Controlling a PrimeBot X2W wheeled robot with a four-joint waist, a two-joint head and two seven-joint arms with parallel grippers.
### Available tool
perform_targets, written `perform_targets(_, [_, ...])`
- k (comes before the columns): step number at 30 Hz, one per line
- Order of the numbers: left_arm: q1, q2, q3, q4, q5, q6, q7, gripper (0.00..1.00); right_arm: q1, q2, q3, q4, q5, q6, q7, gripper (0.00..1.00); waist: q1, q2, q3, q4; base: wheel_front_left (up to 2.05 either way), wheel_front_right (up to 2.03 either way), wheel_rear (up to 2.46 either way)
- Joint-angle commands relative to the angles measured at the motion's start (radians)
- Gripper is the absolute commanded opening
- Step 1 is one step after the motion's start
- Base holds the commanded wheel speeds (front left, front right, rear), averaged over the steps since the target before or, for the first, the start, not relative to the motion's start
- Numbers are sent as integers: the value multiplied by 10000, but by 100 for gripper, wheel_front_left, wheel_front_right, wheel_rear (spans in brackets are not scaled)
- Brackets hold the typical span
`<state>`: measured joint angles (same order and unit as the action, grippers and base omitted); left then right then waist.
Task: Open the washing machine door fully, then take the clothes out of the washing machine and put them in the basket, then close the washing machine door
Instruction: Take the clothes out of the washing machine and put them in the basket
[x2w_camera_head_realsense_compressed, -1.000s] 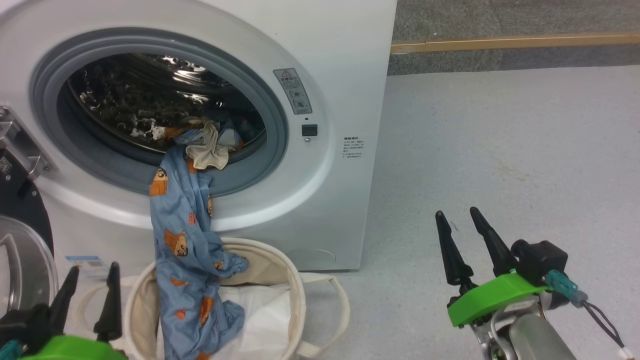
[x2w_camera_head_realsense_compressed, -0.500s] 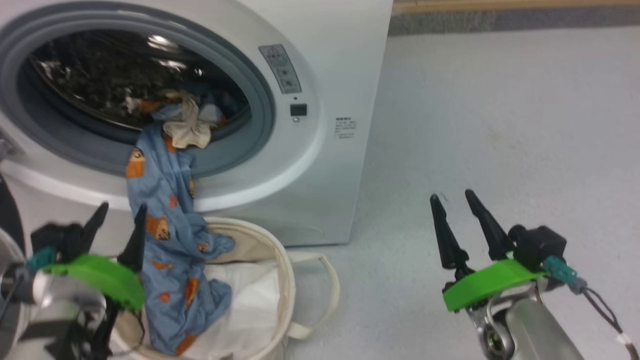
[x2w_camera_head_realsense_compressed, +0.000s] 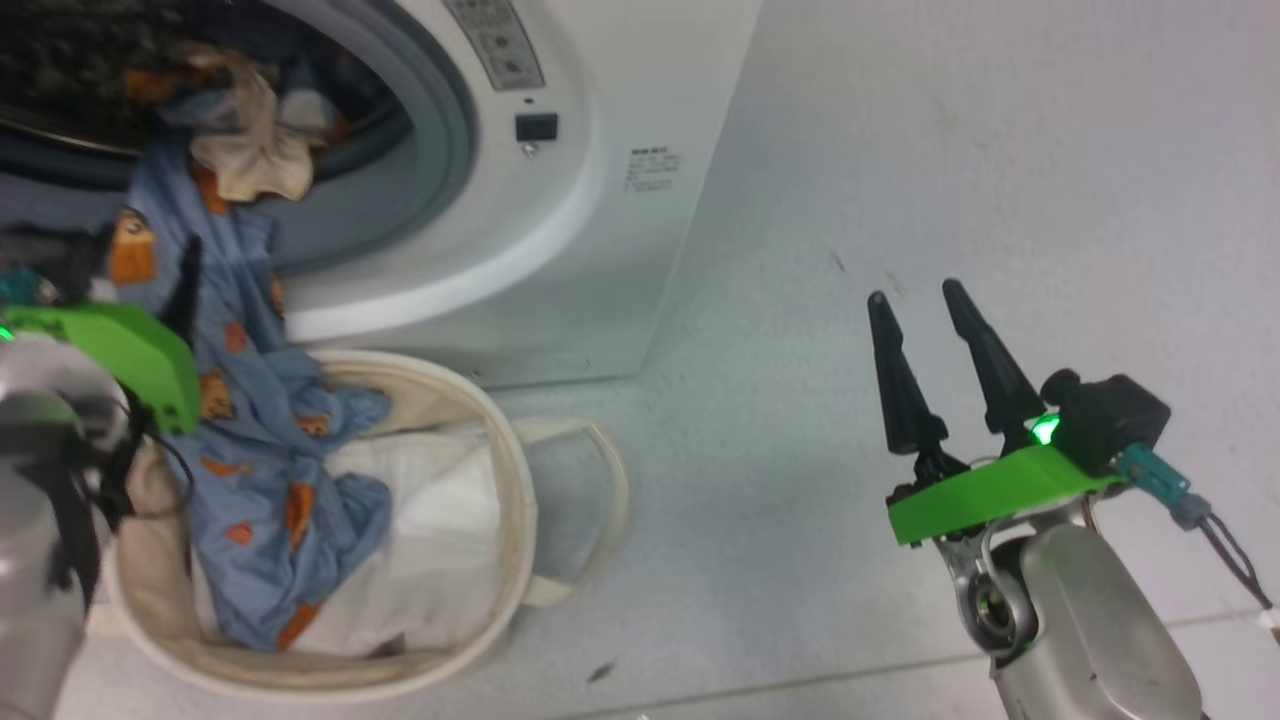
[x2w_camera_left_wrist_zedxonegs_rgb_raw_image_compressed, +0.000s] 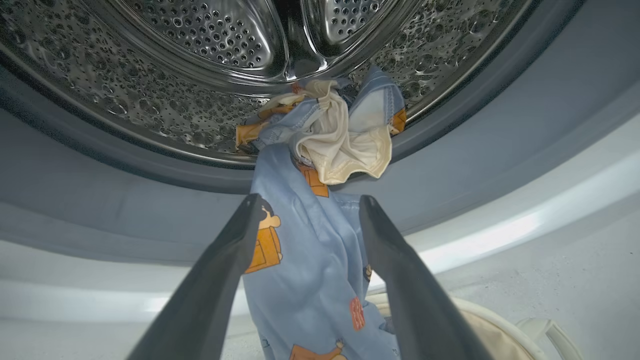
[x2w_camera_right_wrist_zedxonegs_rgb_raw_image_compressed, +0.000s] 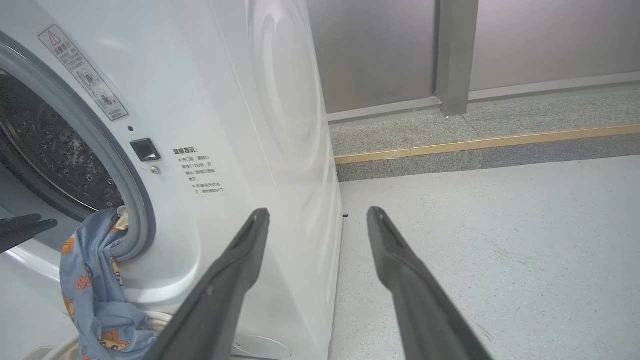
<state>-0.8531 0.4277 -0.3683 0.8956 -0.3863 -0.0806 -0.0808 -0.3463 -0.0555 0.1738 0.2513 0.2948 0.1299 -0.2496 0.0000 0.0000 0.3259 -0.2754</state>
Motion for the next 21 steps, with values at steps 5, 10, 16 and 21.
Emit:
perform_targets(5, [-1892,633,244,1264,80,-194,-109,100,-410,53,63,-605,169,8,-122,100,0,0,1226,-447,0,0,0])
perform_targets(10, [-2807,626,100,2264,47,-343,-76,100,-508,53,-65,-764,193,8,-122,100,0,0,1701,-482,0,0,0])
perform_targets(16, [-3328,463,-95,3210,-23,-426,180,100,-599,53,-89,-842,175,8,-122,100,0,0,1913,-427,0,0,0])
perform_targets(21, [-3376,262,-307,3361,-71,-474,-85,0,-640,53,-106,-840,149,8,-122,100,0,0,1911,-341,0,0,0])
